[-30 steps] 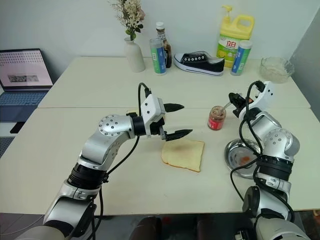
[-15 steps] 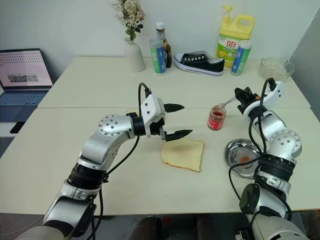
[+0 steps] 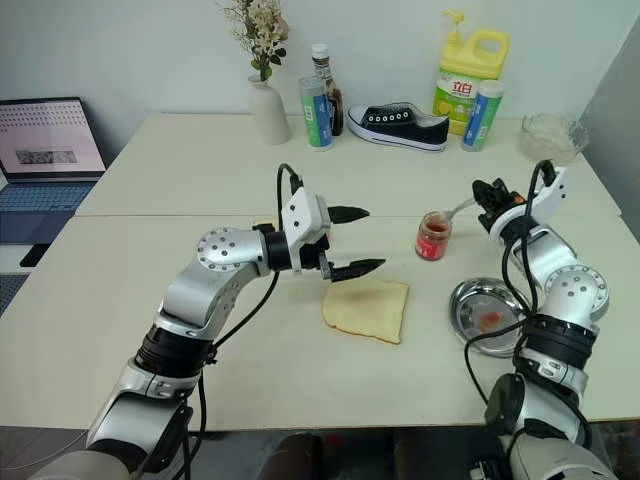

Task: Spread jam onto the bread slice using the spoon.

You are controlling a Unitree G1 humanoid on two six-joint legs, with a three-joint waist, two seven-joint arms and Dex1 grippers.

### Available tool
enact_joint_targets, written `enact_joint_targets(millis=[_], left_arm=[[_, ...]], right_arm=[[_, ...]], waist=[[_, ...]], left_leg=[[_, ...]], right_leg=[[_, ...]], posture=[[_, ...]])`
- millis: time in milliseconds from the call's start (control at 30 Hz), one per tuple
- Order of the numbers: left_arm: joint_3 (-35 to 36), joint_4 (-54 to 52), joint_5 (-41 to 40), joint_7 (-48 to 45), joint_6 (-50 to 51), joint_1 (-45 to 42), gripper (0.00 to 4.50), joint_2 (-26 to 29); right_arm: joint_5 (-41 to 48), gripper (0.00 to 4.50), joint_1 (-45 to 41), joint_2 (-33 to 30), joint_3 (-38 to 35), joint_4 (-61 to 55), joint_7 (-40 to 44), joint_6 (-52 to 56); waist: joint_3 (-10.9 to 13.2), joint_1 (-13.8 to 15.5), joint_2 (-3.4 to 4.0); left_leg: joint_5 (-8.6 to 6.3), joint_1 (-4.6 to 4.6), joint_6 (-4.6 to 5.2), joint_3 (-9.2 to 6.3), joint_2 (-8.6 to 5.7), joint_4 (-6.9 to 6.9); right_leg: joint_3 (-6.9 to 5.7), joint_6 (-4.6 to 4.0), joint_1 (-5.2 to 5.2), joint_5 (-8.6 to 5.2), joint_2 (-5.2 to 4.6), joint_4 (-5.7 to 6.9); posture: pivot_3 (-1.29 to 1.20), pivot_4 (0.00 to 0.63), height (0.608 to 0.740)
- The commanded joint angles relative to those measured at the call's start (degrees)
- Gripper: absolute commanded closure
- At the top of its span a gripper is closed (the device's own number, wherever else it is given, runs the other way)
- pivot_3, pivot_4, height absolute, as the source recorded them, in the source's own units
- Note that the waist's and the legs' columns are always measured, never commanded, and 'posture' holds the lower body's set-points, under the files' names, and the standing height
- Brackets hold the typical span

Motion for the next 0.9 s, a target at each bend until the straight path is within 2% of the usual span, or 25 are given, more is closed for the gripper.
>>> enact_joint_targets(millis=[33, 533, 900], left_arm=[[1.43, -1.61, -0.5, -0.17, -1.09, -0.95, 0.0, 0.15], [1.92, -2.98, -0.7, 0.88, -0.42, -0.07, 0.0, 0.58], [1.99, -3.65, -0.8, 1.1, -0.21, 0.31, 0.0, 0.73]], right_arm=[[-2.74, 4.47, -0.13, -1.49, 3.41, -3.33, 3.22, -2.47], [-18.34, 4.47, 1.28, -5.05, 17.18, -3.73, 13.18, -10.15], [-26.88, 4.47, 3.6, -4.93, 21.33, -2.78, 16.82, -15.56]], waist=[[0.0, -0.03, 0.0], [0.0, 0.03, 0.0], [0.0, 0.03, 0.0]], left_leg=[[0.0, 0.01, 0.0, 0.0, 0.0, 0.0], [0.0, -0.01, 0.0, -0.02, 0.01, 0.0], [0.0, -0.01, 0.0, -0.02, 0.01, 0.01]], right_leg=[[0.0, 0.0, 0.0, 0.0, 0.01, 0.0], [-0.02, 0.0, -0.01, 0.0, 0.01, -0.01], [-0.02, 0.0, -0.01, 0.0, 0.0, 0.0]], posture=[[0.0, 0.15, 0.74], [0.0, 0.15, 0.74], [0.0, 0.15, 0.74]])
